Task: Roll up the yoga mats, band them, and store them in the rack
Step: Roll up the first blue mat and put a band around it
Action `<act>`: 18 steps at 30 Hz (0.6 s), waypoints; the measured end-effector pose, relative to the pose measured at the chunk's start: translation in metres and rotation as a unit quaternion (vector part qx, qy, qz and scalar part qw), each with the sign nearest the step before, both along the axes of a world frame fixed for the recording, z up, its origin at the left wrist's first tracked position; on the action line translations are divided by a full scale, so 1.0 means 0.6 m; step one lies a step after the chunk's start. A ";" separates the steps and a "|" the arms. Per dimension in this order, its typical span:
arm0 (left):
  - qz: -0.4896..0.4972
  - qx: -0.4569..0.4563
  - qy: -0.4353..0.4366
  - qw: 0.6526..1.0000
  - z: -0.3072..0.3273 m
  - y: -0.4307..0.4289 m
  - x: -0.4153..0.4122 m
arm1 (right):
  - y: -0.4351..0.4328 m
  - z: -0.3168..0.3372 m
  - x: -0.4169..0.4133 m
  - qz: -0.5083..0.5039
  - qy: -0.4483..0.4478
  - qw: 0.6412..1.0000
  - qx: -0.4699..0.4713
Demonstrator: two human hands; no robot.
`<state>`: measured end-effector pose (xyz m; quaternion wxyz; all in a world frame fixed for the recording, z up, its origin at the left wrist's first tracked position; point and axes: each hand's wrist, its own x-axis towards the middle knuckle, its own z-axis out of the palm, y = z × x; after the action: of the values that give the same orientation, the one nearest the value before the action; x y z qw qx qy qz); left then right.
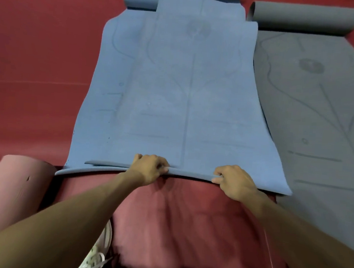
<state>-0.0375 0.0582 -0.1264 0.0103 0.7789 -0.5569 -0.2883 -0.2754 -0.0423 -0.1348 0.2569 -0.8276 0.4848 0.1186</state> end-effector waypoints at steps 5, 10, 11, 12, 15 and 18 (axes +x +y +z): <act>-0.015 -0.014 0.041 0.999 0.012 0.029 -0.010 | 0.019 0.026 -0.011 0.006 0.006 1.000 -0.019; -0.060 -0.044 0.037 0.997 0.049 0.048 -0.039 | 0.030 0.072 -0.046 -0.009 -0.001 1.000 -0.016; -0.065 -0.057 0.030 0.996 0.059 0.051 -0.044 | 0.032 0.083 -0.053 -0.016 -0.007 1.000 -0.013; -0.062 -0.075 0.019 0.995 0.068 0.053 -0.048 | 0.035 0.095 -0.059 -0.025 -0.014 1.000 -0.011; -0.024 -0.128 -0.026 0.991 0.096 0.064 -0.068 | 0.050 0.121 -0.082 -0.055 -0.041 0.998 -0.001; -0.023 -0.127 -0.020 0.991 0.115 0.085 -0.086 | 0.069 0.141 -0.102 -0.064 -0.058 0.996 0.002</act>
<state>-0.0890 0.1094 -0.0572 0.0910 0.7642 -0.6066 -0.1996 -0.3367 -0.0007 -0.0502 0.2935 -0.7997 0.5210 0.0542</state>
